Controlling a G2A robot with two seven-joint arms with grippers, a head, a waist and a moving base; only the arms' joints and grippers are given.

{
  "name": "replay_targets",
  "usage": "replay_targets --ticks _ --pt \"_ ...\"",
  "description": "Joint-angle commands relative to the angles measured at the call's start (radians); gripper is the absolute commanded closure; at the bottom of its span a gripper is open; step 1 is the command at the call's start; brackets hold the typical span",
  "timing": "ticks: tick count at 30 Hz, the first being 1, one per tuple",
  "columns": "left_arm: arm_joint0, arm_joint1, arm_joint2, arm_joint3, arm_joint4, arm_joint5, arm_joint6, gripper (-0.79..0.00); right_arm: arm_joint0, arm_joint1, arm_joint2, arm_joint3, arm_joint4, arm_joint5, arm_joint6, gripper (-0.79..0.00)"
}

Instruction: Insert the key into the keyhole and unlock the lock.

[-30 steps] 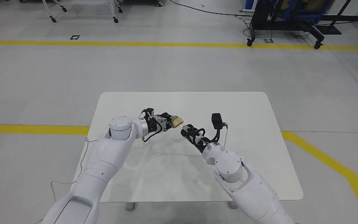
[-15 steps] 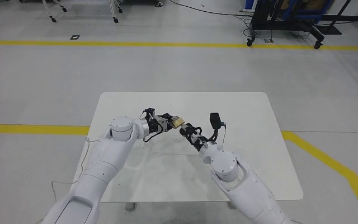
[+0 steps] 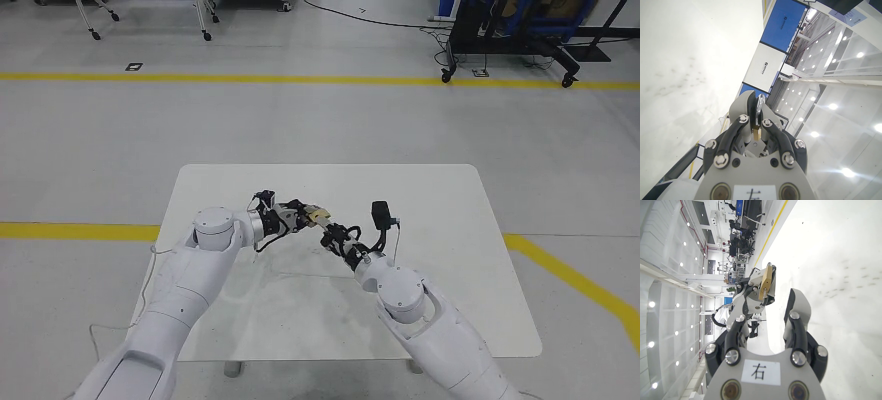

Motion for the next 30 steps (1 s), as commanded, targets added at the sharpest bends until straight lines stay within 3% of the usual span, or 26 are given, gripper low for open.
replay_targets --ticks 1,4,6,14,15,17,19,25,30 --pt "0.003 0.001 -0.004 -0.004 -0.004 -0.008 0.005 0.0 0.0 0.0 0.0 0.0 0.0 0.0 0.0 -0.785" --pt "0.011 0.002 -0.011 -0.013 -0.009 -0.029 0.014 0.0 0.0 0.0 0.0 0.0 0.0 0.0 0.0 -0.785" --pt "0.019 0.002 -0.015 -0.023 -0.013 -0.05 0.02 0.0 -0.021 0.002 0.028 -0.013 0.084 -0.07 0.062 -0.785" --pt "0.061 0.011 -0.045 -0.075 -0.031 -0.138 0.0 0.0 -0.093 0.024 0.193 0.055 0.456 -0.319 0.478 -0.779" --pt "0.065 0.012 -0.047 -0.08 -0.032 -0.146 -0.009 0.0 -0.091 0.024 0.192 0.07 0.485 -0.328 0.516 -0.662" --pt "0.07 0.014 -0.05 -0.085 -0.035 -0.151 -0.019 0.0 -0.071 0.022 0.187 0.113 0.509 -0.335 0.553 -0.57" --pt "0.074 0.015 -0.056 -0.088 -0.048 -0.156 -0.031 0.0 -0.046 0.017 0.167 0.153 0.534 -0.343 0.573 -0.391" --pt "0.083 0.019 -0.057 -0.101 -0.038 -0.172 -0.055 0.0 0.022 -0.001 0.136 0.284 0.688 -0.411 0.704 -0.283" --pt "0.083 0.021 -0.061 -0.103 -0.045 -0.172 -0.063 0.0 0.059 -0.01 0.121 0.36 0.728 -0.424 0.72 -0.256"
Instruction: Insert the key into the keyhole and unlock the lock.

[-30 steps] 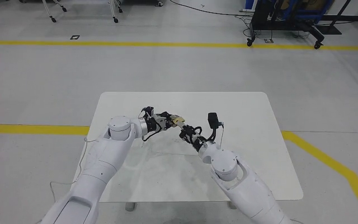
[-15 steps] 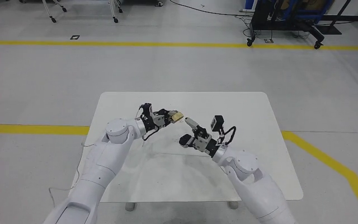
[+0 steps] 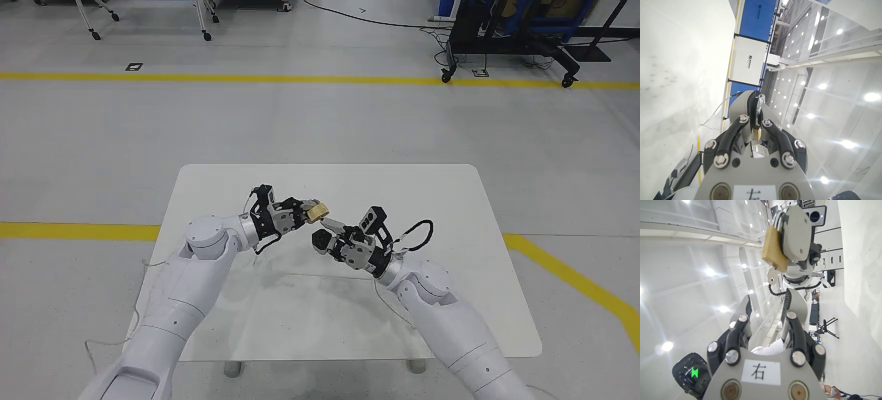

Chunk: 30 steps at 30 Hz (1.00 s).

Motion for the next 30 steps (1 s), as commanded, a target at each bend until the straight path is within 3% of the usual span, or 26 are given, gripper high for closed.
replay_targets --ticks 1,21,24,26,27,30 --pt "0.001 0.001 -0.003 -0.001 -0.003 -0.004 -0.004 0.0 0.011 -0.002 -0.002 0.024 0.014 0.001 0.002 -0.252" --pt "0.021 0.011 -0.002 -0.04 0.034 -0.031 -0.003 0.0 0.045 -0.01 0.003 0.095 0.059 0.02 0.025 -0.222" --pt "0.022 0.011 -0.001 -0.043 0.036 -0.036 -0.004 0.0 0.05 -0.012 0.002 0.111 0.073 0.021 0.034 -0.179" --pt "0.023 0.012 -0.001 -0.045 0.038 -0.039 -0.003 0.0 0.05 -0.013 0.004 0.12 0.085 0.021 0.047 -0.028" --pt "0.023 0.012 -0.001 -0.046 0.038 -0.04 -0.003 0.0 0.05 -0.013 0.007 0.123 0.089 0.019 0.054 0.0" --pt "0.024 0.013 0.0 -0.047 0.039 -0.044 -0.002 0.0 0.049 -0.013 0.01 0.13 0.094 0.015 0.067 0.0"
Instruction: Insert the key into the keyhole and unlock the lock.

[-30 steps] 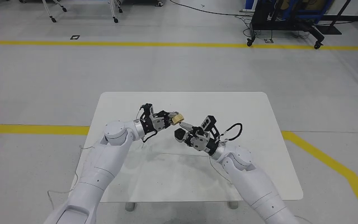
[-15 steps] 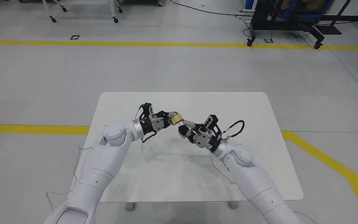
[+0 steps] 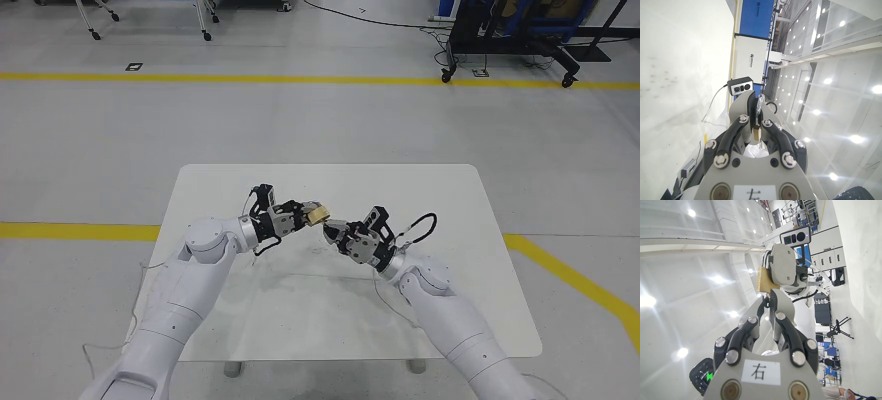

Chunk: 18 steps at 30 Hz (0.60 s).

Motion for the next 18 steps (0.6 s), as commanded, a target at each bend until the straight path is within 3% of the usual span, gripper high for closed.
replay_targets --ticks 1,6,14,18 --pt "0.001 0.001 0.001 -0.002 0.003 -0.004 0.001 0.0 -0.001 0.0 0.001 0.003 0.005 -0.001 0.008 0.0" --pt "0.002 0.003 0.004 -0.013 0.029 -0.028 0.001 0.0 0.0 -0.004 -0.005 0.011 0.034 0.004 0.037 0.0" --pt "0.071 0.012 -0.015 -0.107 0.133 -0.21 0.131 0.0 0.007 -0.019 -0.007 0.076 0.204 0.035 0.178 0.0" --pt "0.088 0.016 -0.019 -0.131 0.145 -0.218 0.126 0.0 0.033 -0.027 -0.017 0.131 0.241 0.058 0.233 0.0"
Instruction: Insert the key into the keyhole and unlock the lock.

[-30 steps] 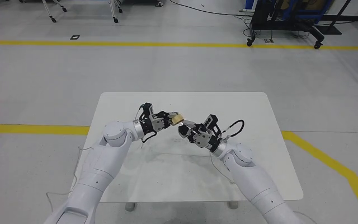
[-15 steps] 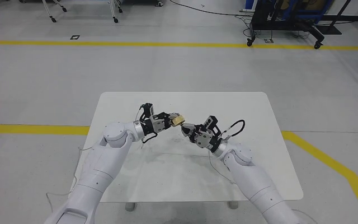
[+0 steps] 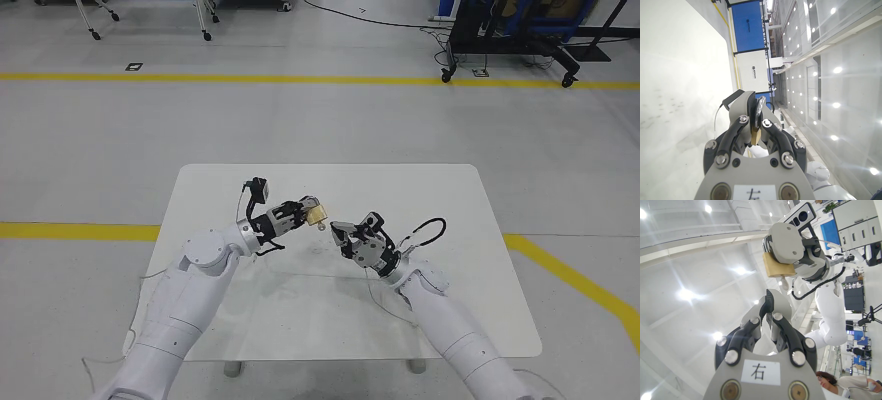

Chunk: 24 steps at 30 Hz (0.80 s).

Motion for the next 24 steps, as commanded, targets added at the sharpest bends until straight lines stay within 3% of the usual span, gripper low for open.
replay_targets --ticks 1,3,5,7,18,24 --pt "0.004 0.002 -0.002 -0.006 -0.004 0.004 -0.013 0.0 0.013 -0.003 -0.004 0.024 0.001 0.0 0.015 0.0" --pt "0.006 0.002 -0.005 -0.006 -0.018 0.012 -0.021 0.0 0.022 -0.005 -0.006 0.04 0.003 -0.004 0.033 0.0" --pt "0.005 0.002 -0.009 -0.004 -0.036 0.022 -0.028 0.0 0.025 -0.004 -0.001 0.051 -0.026 -0.045 0.043 -0.212" --pt "0.004 0.003 -0.013 -0.002 -0.046 0.024 -0.032 0.0 0.018 -0.002 0.002 0.044 -0.067 -0.089 0.018 -0.283" --pt "0.003 0.003 -0.011 0.001 -0.058 0.021 -0.034 0.0 -0.024 -0.002 -0.008 -0.051 -0.143 -0.116 -0.074 -0.231" --pt "0.001 0.004 -0.005 -0.001 -0.055 0.003 -0.056 0.0 -0.017 -0.008 -0.018 -0.057 -0.122 -0.081 -0.094 -0.259"
